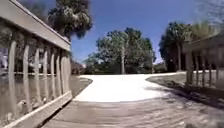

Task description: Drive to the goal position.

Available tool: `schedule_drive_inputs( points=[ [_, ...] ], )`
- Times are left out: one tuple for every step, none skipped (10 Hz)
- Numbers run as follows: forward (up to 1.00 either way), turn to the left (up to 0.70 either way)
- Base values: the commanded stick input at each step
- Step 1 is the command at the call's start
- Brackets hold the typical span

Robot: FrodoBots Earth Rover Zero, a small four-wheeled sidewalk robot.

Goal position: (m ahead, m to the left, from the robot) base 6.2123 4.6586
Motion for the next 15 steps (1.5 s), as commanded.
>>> schedule_drive_inputs(
  points=[
    [0.7, 0.0],
    [0.7, 0.0],
    [0.7, 0.0],
    [0.7, 0.0],
    [0.7, 0.0],
    [0.7, 0.0],
    [0.7, 0.0],
    [0.7, 0.0],
    [0.7, 0.0],
    [0.7, 0.0],
    [0.7, 0.0],
    [0.7, 0.0],
    [0.7, 0.0],
    [0.7, 0.0],
    [0.7, 0.0]
  ],
)
